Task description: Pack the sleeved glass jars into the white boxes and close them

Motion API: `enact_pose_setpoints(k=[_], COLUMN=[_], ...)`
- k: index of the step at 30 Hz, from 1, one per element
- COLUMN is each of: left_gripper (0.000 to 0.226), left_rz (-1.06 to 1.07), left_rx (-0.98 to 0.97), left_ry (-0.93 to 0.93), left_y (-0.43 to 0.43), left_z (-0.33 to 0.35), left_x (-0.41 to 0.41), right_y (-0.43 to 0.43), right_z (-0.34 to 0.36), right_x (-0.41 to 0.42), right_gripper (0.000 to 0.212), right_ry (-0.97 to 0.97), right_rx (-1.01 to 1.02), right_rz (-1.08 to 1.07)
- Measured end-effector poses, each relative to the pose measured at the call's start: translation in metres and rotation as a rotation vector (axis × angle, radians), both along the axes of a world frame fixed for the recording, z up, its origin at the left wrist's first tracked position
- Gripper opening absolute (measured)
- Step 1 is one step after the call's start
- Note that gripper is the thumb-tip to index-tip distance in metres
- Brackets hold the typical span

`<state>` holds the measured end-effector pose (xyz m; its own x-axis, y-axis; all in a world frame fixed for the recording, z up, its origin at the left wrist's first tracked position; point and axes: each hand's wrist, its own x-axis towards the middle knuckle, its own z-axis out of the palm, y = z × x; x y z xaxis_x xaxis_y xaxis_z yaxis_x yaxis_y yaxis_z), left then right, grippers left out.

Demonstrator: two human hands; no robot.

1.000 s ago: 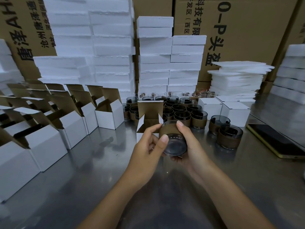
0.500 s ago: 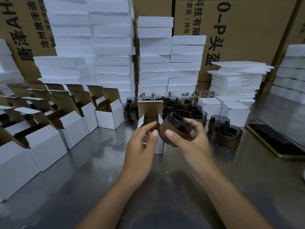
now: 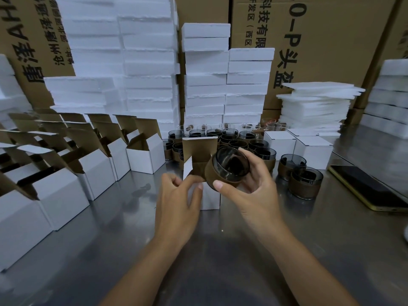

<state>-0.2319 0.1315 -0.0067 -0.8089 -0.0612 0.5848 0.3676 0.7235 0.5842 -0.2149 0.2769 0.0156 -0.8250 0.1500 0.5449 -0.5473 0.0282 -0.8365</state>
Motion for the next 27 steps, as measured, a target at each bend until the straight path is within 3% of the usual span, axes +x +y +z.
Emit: enact_pose_setpoints(k=[11,16,23,27], left_gripper=[0.024,0.007,0.005,0.003], left_rz=[-0.332,-0.340,-0.324,-0.327], left_rx=[-0.049,-0.089,-0.127,-0.130], left_ry=[0.084,0.146,0.138,0.148], left_y=[0.009,0.009,0.009,0.009], left_z=[0.006,0.008,0.008,0.009], left_x=[0.013,0.015,0.015,0.015], right_y=[-0.004,-0.001,0.001,0.000], right_z=[0.007,0.006,0.002,0.003], right_x=[0.009,0.008,0.005,0.007], right_gripper=[0.061,0.054,0.071,0.054], right_ry=[0.036,0.036,0.070,0.172], right_rx=[0.068,0.027,0.044,0.162], right_rz=[0.007,-0.051,-0.157,-0.233])
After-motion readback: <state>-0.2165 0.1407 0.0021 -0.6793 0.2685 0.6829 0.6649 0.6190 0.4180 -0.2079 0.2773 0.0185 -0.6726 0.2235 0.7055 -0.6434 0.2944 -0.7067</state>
